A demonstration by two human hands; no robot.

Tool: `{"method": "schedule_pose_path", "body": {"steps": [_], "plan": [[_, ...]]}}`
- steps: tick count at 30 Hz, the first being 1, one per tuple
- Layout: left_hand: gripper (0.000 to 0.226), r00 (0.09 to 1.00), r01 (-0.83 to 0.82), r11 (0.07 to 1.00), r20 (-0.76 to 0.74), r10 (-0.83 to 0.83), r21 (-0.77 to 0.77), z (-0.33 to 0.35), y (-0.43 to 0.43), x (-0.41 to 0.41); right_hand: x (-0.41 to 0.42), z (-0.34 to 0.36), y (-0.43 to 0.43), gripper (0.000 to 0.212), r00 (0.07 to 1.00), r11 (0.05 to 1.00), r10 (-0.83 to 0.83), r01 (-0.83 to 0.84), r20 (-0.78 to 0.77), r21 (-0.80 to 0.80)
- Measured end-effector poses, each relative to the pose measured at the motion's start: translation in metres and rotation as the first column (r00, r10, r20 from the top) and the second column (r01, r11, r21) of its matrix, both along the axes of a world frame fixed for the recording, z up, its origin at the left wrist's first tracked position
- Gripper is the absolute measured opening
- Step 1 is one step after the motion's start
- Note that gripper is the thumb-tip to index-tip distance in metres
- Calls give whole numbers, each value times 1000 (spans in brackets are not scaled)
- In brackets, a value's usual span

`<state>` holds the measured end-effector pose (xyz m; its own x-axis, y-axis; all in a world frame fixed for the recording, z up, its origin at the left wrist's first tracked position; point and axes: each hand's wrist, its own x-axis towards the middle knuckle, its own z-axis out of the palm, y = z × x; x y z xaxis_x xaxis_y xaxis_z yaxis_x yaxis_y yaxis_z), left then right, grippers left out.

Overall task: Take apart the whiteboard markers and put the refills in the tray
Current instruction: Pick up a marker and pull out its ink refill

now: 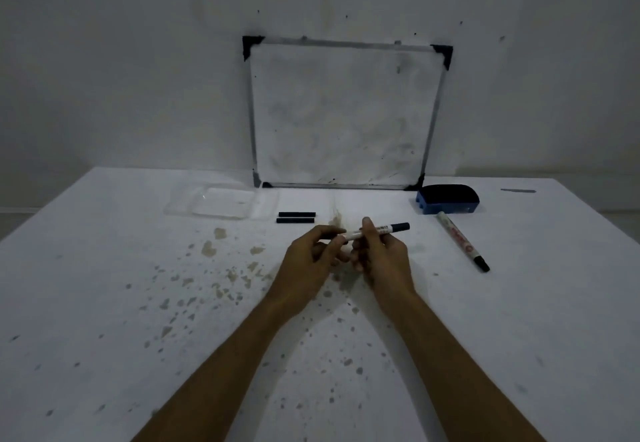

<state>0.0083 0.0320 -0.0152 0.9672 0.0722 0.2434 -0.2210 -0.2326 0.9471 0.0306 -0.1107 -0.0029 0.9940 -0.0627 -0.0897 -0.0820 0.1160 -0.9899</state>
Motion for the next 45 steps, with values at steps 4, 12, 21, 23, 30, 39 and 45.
{"method": "schedule_pose_path", "body": {"steps": [4, 12, 21, 23, 30, 39, 45], "plan": [[19, 976, -96, 943, 215, 27, 318, -8, -5, 2, 1, 3, -2, 37, 996, 993, 55, -48, -66, 112], [31, 976, -91, 895, 217, -6, 437, -10, 6, 3, -12, 3, -2, 32, 987, 970, 159, -152, -24, 187], [49, 952, 118, 984, -267, -149, -131, 10, 8, 9, -2, 6, 3, 28, 950, 978, 207, -210, 232, -14], [50, 952, 96, 987, -278, -129, -127, 11, 7, 8, -2, 5, 3, 27, 946, 978, 208, -209, 248, -23], [31, 995, 78, 984, -73, -67, 161, -1, -4, -2, -1, -3, 8, 38, 971, 979, 203, -199, 127, -49], [50, 981, 52, 999, -188, -50, 6, 4, -4, 1, -4, -7, 13, 38, 971, 978, 202, -206, 131, 19], [54, 969, 46, 992, -236, -74, -121, 5, -4, 3, -7, -7, 14, 34, 959, 982, 187, -189, 211, -10]]}}
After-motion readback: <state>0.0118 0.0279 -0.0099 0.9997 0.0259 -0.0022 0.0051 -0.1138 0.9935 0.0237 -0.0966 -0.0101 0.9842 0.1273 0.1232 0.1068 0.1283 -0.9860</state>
